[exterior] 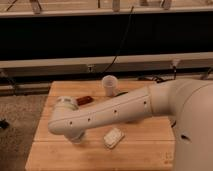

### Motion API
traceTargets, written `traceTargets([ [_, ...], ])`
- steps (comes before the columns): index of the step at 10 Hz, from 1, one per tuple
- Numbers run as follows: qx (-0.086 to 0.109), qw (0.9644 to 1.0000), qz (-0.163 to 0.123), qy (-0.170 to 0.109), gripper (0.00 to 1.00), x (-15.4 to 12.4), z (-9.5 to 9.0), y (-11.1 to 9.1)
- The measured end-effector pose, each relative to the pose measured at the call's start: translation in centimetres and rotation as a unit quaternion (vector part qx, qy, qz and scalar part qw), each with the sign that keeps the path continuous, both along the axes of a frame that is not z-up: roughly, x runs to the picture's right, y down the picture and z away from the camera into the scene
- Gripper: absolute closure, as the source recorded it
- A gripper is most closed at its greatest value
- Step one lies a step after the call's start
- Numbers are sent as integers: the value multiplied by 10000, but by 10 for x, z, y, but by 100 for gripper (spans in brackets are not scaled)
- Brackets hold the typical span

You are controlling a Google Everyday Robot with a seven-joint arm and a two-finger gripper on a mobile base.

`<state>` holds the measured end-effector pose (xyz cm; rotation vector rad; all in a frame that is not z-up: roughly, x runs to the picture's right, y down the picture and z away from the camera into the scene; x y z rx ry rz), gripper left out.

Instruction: Knock the bottle over

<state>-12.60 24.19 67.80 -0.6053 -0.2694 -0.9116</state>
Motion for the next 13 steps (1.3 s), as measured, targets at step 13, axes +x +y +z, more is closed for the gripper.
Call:
traceTargets([
  [13,-2,9951,-469,-876,98,-64,4,-10],
])
